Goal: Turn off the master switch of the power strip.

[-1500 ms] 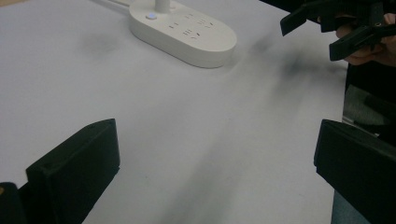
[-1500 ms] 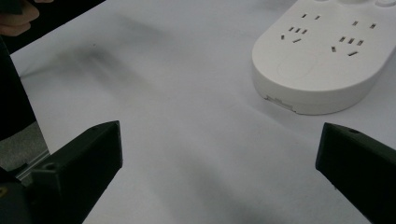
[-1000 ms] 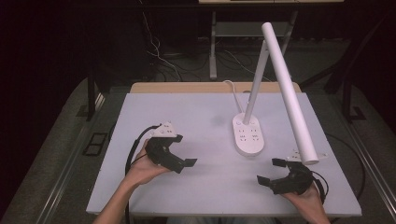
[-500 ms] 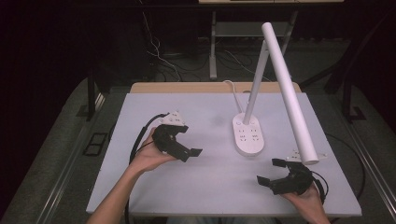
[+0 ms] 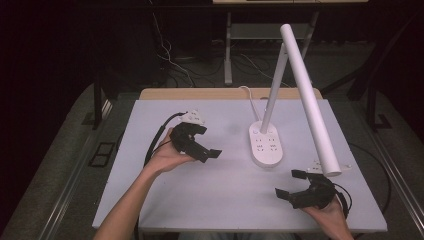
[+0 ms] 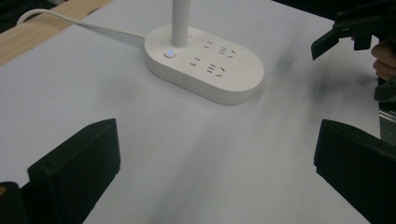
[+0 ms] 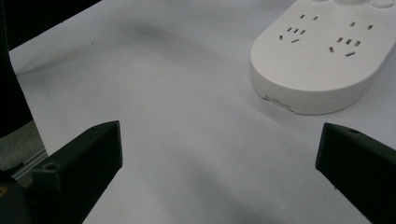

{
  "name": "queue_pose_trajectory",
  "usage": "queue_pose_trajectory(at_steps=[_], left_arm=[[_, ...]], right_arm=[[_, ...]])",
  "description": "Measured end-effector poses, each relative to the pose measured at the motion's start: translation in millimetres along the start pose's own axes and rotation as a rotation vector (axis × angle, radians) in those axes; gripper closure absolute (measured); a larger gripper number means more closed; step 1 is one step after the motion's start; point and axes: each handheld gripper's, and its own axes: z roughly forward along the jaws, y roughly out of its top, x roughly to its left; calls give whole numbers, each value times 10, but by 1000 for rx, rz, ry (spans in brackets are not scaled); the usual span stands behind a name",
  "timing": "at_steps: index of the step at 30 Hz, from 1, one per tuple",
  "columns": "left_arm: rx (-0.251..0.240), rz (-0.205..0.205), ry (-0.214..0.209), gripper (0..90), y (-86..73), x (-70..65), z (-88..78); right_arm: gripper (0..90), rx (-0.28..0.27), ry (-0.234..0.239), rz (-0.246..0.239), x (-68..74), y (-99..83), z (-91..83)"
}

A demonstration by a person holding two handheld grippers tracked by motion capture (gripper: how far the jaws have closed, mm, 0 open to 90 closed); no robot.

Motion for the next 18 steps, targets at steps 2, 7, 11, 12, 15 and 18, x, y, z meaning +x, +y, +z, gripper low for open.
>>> queue_pose_trajectory(at_steps=[2, 7, 11, 12, 15, 18], left_arm=[[5, 2, 0, 0, 22, 15, 24], [16, 7, 2, 0, 63, 64, 81], [21, 10, 8, 0, 102, 92, 107], [27, 16, 8, 0, 124, 116, 115], [13, 2, 9, 0, 141, 126, 141], [16, 1, 12, 0, 172, 160, 161]], right_arm=[[0, -3, 0, 1, 0, 0, -1], [0, -5, -3, 1, -4, -1, -4], [0, -5, 0, 2, -2, 0, -2], [0, -6, -1, 2, 0, 1, -2], [0, -8, -1, 0, 0, 2, -3], [0, -8, -2, 1, -3, 2, -5]])
